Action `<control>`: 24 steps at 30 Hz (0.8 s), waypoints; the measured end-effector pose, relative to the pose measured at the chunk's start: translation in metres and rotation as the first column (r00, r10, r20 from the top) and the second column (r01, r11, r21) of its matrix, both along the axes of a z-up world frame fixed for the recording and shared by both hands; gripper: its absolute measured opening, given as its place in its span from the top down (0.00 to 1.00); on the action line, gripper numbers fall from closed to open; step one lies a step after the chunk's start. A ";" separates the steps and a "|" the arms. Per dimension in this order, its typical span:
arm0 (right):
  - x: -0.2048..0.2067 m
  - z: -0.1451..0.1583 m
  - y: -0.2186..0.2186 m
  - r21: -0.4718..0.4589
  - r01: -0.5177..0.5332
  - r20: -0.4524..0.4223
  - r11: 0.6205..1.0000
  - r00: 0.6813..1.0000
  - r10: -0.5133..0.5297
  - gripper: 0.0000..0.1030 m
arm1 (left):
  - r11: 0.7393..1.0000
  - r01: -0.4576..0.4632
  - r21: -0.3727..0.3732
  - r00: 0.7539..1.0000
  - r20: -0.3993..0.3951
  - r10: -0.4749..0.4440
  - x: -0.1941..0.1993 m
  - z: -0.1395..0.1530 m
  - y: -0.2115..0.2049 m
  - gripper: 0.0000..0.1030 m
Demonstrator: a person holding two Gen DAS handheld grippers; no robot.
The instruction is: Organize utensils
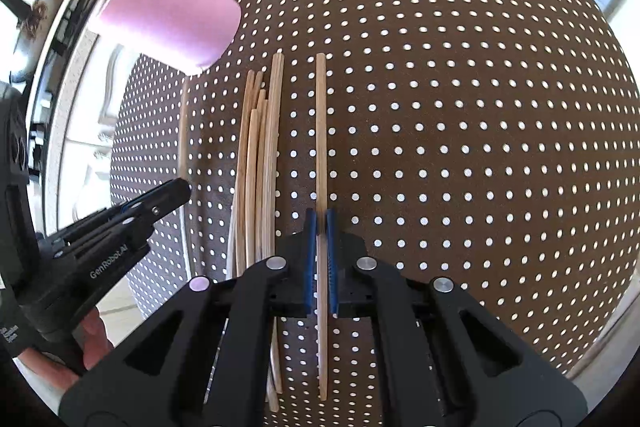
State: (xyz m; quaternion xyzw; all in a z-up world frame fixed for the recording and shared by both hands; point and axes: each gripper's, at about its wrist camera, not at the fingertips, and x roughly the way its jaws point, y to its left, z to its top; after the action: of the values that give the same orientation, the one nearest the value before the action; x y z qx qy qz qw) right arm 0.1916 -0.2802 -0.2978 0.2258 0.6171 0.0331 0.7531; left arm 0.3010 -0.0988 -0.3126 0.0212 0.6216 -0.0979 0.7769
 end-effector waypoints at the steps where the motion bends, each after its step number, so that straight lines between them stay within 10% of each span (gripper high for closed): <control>1: -0.001 0.001 0.000 0.000 0.002 0.004 1.000 1.000 -0.002 0.95 | 1.000 -0.007 -0.001 1.000 0.009 0.007 -0.002 0.002 0.003 0.94; 24: -0.030 0.092 -0.018 -0.050 0.007 0.271 0.999 0.963 0.007 0.95 | 0.982 -0.130 -0.137 0.947 0.275 0.164 -0.054 0.106 0.056 0.94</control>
State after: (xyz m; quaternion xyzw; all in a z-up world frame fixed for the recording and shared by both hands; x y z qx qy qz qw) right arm 0.1620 -0.2987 -0.2061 0.2000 0.5089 0.0479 0.8359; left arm 0.2472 -0.0429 -0.2070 -0.0571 0.4962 -0.0721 0.8634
